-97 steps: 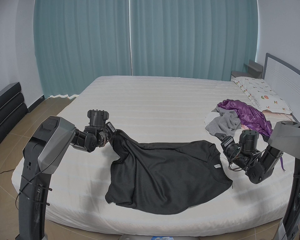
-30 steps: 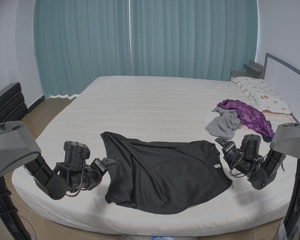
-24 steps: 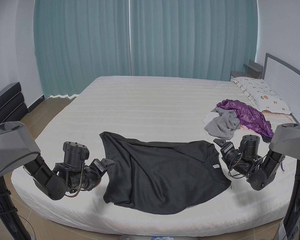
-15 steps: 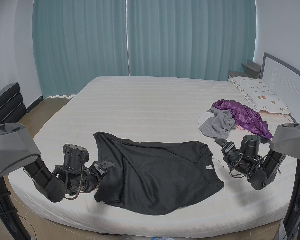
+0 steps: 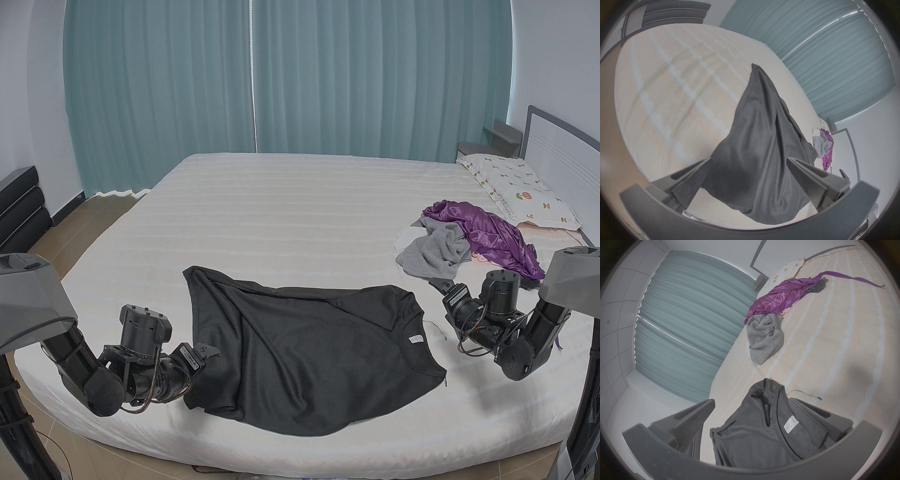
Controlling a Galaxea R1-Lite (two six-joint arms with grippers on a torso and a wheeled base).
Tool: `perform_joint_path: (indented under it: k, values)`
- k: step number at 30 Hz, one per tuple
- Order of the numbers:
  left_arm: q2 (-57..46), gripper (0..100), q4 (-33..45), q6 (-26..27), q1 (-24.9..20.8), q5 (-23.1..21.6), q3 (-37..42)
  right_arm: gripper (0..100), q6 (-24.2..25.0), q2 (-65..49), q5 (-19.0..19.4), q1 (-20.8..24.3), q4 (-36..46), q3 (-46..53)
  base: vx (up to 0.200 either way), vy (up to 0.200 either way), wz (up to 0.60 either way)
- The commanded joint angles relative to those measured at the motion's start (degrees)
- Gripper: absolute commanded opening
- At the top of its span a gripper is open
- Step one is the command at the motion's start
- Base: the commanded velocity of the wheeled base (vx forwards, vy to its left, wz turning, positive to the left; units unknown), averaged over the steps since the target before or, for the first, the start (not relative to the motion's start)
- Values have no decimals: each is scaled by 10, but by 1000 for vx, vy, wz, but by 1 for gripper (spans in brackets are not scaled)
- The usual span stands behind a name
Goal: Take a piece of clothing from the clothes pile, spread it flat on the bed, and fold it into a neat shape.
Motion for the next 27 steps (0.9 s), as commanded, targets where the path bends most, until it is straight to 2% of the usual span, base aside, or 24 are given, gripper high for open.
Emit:
perform_joint_path:
  k: [1,22,23,27]
  values:
    - [6,100,1,0,-1,8,7,100,0,1,0,0,0,0,0,0,0]
    - [51,100,3,30,-7,30,19,100,1,3,1,0,0,-1,0,0,0]
    - [51,0,4,30,-7,30,20,100,0,3,1,0,0,-1,0,0,0]
    - [60,0,4,30,-6,31,20,100,0,5,2,0,1,-1,0,0,0]
